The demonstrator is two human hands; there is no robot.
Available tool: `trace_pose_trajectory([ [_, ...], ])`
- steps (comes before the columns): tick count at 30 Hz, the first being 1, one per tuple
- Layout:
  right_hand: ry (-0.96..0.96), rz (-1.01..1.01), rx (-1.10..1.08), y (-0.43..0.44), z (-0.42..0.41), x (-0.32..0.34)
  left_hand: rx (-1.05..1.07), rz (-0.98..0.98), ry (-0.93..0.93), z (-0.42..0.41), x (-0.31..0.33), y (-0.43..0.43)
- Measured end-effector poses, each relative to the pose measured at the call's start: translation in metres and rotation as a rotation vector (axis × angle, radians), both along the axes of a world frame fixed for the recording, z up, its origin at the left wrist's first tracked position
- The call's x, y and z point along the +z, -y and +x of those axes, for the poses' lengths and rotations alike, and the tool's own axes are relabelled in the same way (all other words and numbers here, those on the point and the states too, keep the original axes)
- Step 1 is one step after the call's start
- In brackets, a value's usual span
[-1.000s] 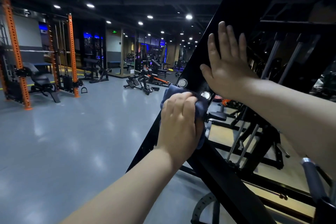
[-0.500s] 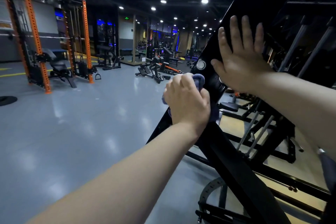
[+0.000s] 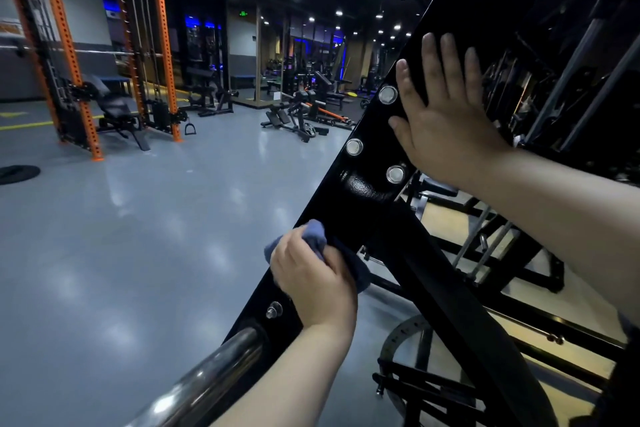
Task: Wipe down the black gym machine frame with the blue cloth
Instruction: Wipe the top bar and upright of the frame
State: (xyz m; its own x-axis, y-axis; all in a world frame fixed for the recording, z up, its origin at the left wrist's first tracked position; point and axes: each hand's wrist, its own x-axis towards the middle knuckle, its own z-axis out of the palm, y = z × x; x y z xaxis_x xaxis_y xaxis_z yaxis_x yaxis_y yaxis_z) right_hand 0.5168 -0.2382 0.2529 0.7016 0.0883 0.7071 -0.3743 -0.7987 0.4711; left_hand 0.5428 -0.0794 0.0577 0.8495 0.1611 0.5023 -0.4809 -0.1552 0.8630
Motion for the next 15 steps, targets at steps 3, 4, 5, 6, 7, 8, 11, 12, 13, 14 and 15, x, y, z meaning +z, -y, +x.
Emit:
trace_pose_trajectory([
  [3, 0.032, -0.012, 0.028, -0.001, -0.003, -0.005, -0.107, -0.026, 0.136, 0.001, 0.032, 0.015],
  [4, 0.035, -0.024, 0.038, -0.002, -0.004, -0.007, -0.154, 0.007, 0.193, -0.001, 0.04, 0.019],
  [5, 0.036, -0.04, 0.045, -0.003, -0.004, -0.01, -0.184, 0.049, 0.249, -0.003, 0.044, 0.022],
  [6, 0.036, -0.056, 0.046, -0.005, -0.003, -0.014, -0.196, 0.09, 0.294, -0.005, 0.043, 0.022],
  [7, 0.035, -0.066, 0.04, -0.007, -0.002, -0.018, -0.197, 0.121, 0.321, -0.005, 0.037, 0.02],
  [8, 0.03, -0.069, 0.033, -0.009, 0.0, -0.022, -0.197, 0.142, 0.329, -0.005, 0.027, 0.017],
  [11, -0.019, -0.116, 0.028, -0.015, 0.002, -0.035, -0.149, 0.151, 0.257, -0.006, -0.02, 0.001],
  [12, -0.037, -0.137, 0.03, -0.015, 0.002, -0.038, -0.124, 0.118, 0.183, -0.008, -0.035, -0.004],
  [13, -0.048, -0.145, 0.032, -0.016, 0.002, -0.04, -0.103, 0.068, 0.089, -0.008, -0.044, -0.009],
  [14, -0.052, -0.144, 0.032, -0.017, 0.001, -0.04, -0.086, 0.001, -0.009, -0.01, -0.046, -0.012],
  [15, -0.054, -0.138, 0.032, -0.017, 0.001, -0.041, -0.068, -0.075, -0.098, -0.009, -0.044, -0.012],
])
